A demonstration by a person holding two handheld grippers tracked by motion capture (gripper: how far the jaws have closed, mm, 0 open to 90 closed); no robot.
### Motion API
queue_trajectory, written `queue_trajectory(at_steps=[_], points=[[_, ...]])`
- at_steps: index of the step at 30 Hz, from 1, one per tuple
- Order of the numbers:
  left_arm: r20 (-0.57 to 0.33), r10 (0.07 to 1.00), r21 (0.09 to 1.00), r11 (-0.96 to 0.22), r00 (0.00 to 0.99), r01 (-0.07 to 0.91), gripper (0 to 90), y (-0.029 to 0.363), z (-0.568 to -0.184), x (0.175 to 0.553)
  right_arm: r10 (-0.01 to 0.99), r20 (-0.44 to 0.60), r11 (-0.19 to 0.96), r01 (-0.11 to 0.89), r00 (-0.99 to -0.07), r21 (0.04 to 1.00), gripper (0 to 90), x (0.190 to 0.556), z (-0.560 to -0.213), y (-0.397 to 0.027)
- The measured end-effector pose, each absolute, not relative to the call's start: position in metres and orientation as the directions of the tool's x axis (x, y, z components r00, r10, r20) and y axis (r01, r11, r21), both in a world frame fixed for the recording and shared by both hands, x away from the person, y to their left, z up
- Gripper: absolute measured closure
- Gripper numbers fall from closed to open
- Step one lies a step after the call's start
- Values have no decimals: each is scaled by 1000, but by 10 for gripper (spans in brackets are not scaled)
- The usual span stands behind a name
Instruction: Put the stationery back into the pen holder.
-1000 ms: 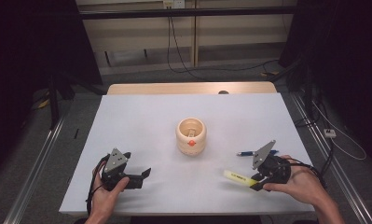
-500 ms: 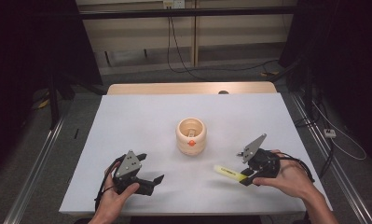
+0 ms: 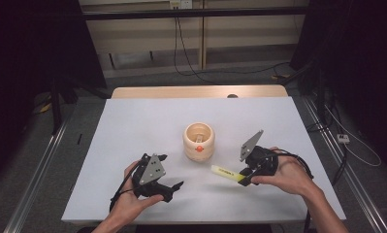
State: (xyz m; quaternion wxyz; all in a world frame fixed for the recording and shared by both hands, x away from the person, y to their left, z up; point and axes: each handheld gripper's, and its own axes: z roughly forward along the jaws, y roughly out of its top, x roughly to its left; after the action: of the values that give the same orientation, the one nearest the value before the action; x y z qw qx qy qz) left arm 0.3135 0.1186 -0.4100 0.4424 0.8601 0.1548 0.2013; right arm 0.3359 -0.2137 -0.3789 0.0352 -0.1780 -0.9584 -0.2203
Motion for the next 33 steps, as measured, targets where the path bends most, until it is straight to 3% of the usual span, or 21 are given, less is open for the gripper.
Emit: queue_trajectory(at_steps=[7, 10, 15, 19, 23, 33], points=[[262, 403, 797, -603, 877, 38, 57, 104, -414, 315, 305, 152, 845, 341, -940, 412, 668, 339, -380, -203], [357, 368, 753, -658, 858, -31, 57, 97, -414, 314, 296, 159, 851, 335, -942, 404, 668, 340, -380, -198], [439, 313, 699, -709, 842, -100, 64, 83, -415, 315, 290, 149, 858, 326, -945, 397, 668, 344, -379, -189], [557, 275, 622, -763, 783, -175, 90, 74, -418, 314, 289, 117, 862, 312, -950, 399, 668, 344, -376, -184], [599, 260, 599, -774, 758, -207, 96, 66, -423, 310, 286, 114, 867, 308, -951, 392, 668, 345, -376, -179], [763, 141, 422, -847, 630, -322, 138, 47, -420, 294, 282, 82, 878, 291, -956, 379, 668, 345, -373, -162]])
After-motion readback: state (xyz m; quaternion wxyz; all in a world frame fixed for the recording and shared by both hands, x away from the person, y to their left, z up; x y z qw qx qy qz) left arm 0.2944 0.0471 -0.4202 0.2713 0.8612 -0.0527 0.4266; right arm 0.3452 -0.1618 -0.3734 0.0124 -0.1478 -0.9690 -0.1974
